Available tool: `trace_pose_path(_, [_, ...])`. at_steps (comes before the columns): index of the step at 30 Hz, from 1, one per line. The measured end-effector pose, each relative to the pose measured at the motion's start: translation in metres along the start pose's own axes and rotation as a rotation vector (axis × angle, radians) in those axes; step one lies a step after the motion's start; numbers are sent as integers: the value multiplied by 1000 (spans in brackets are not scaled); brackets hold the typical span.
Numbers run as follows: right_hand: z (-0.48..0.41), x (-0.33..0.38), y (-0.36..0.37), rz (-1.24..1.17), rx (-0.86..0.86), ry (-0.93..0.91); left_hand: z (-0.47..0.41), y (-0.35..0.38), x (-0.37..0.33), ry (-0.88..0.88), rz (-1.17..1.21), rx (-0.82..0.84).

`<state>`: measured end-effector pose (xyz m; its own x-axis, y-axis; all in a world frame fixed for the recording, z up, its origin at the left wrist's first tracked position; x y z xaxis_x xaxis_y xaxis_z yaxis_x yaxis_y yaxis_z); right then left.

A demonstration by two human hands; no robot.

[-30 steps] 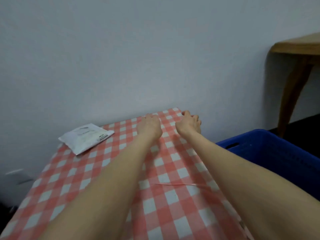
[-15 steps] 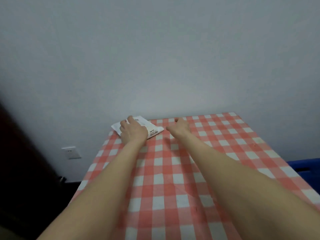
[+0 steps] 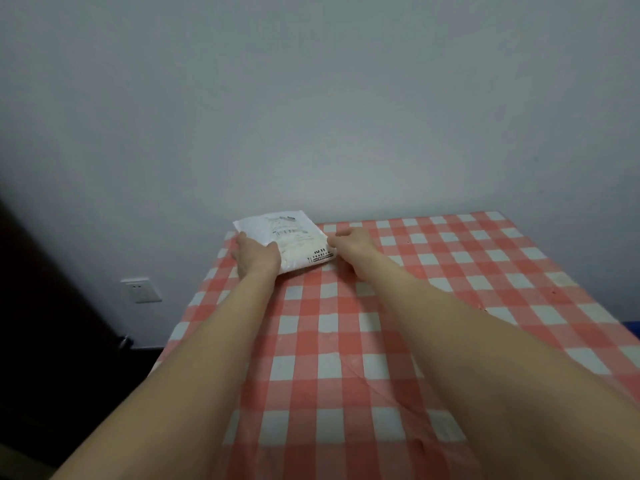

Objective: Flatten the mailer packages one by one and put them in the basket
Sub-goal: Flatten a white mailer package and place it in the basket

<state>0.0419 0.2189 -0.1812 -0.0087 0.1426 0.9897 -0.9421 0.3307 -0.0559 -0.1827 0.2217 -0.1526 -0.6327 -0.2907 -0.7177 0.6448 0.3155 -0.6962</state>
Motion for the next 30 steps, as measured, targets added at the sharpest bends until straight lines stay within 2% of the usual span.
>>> trace_pose_path(6, [35, 18, -73, 22, -117, -4, 45, 3, -40, 179, 115, 101])
trace_pose_path(13, [115, 0, -165, 34, -125, 148, 140, 21, -65, 309, 11, 299])
trace_pose_path(21, [173, -28, -216, 371, -107, 176, 223, 43, -50, 383, -167, 501])
trace_pose_path(24, [177, -26, -213, 481, -105, 86, 233, 38, -46, 458, -375, 430])
trace_pose_path(27, [188, 1, -206, 601, -126, -126, 241, 20, -66, 730, -490, 181])
trace_pose_path(30, [201, 22, -171, 792, 54, -320, 262, 15, -83, 972, -566, 96])
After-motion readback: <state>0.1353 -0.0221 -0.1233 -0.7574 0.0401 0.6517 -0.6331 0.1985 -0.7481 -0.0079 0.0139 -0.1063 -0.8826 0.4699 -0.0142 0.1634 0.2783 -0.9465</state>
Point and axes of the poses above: each hand's wrist, its own z-axis away from the middle knuckle, its own y-axis out of the palm, x = y × z, the point moved 10 cm from there along -z, towards the middle knuckle, and after that the axes turned 13 degrees about -z, right-handed, at the moved point
